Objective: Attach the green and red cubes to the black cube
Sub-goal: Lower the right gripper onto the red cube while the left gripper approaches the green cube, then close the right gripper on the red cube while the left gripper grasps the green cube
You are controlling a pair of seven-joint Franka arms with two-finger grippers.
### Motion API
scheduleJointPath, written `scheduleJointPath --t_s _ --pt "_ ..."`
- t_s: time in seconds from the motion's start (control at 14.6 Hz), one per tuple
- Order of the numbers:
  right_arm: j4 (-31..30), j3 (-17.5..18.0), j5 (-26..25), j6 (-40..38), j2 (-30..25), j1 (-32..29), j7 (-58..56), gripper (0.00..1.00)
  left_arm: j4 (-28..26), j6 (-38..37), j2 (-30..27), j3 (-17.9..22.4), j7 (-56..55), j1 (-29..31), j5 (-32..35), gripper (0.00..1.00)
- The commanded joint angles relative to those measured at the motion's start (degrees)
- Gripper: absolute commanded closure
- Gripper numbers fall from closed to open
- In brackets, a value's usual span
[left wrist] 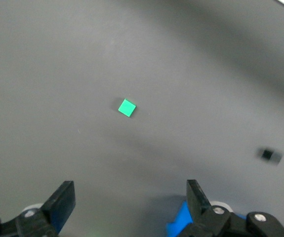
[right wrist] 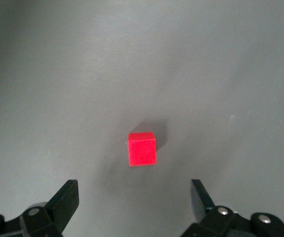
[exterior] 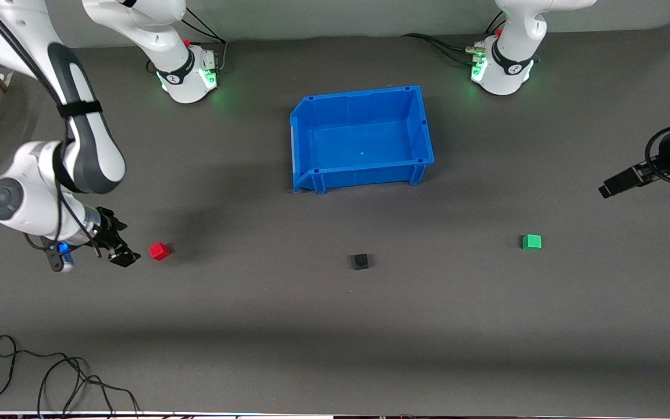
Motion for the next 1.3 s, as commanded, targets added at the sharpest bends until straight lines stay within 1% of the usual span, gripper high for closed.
scheduleJointPath --t_s 0.0,0.14,0.34,0.48,0.62,0.68,0.75,0.82,0.96,1.03,1.1,1.16,1.23 --pt "0.5 0.0 2.3 0.3 1.8 -1.0 3.8 0.00 0.3 -1.8 2.0 0.0 -17.1 2.1 -4.1 0.00" --pt "0.2 -0.2 2.1 3.0 3.4 -0.3 3.9 0.00 -0.3 -2.4 3.6 0.0 -23.5 4.1 -6.9 0.00" --pt "-0.1 -0.1 1.9 6.8 6.6 -0.2 3.6 0.01 -4.3 -0.9 5.1 0.0 -27.4 8.4 -14.4 0.00" --pt "0.2 -0.1 1.3 9.7 9.1 -0.2 3.1 0.01 -8.8 3.5 6.0 0.0 -27.5 9.4 -17.4 0.00" --pt "0.2 0.0 1.3 11.2 10.7 -0.2 3.2 0.01 -15.0 9.8 6.1 0.0 -27.4 9.4 -19.7 0.00" --pt "0.2 0.0 1.3 11.3 10.9 0.0 3.2 0.01 -17.9 13.0 6.2 0.0 -27.4 9.4 -21.4 0.00" --pt "0.1 0.0 1.3 11.3 11.4 0.6 3.2 0.05 -20.5 15.9 7.1 0.0 -27.4 9.4 -23.9 0.00" --pt "0.1 0.0 1.3 11.3 11.8 0.7 3.2 0.10 -22.2 18.0 8.4 0.0 -27.4 9.5 -25.9 0.00" --pt "0.2 0.0 1.3 11.4 12.2 1.2 3.2 0.28 -23.8 22.2 11.0 0.0 -27.3 9.3 -27.0 0.00" --pt "0.2 0.0 1.3 11.4 12.0 1.2 3.2 0.45 -24.2 24.0 12.3 0.0 -27.3 9.2 -27.1 0.00" --pt "0.3 0.0 1.2 11.4 12.0 1.2 3.2 0.57 -24.5 25.6 13.6 0.0 -27.0 9.0 -27.3 0.00" --pt "0.5 0.0 1.0 11.4 11.9 1.2 3.1 0.61 -24.7 27.3 14.8 0.0 -26.4 8.9 -28.2 0.00" --pt "0.5 0.0 -0.3 11.4 11.7 1.2 3.1 0.61 -25.0 29.2 16.2 -0.1 -26.2 8.9 -28.6 0.00"
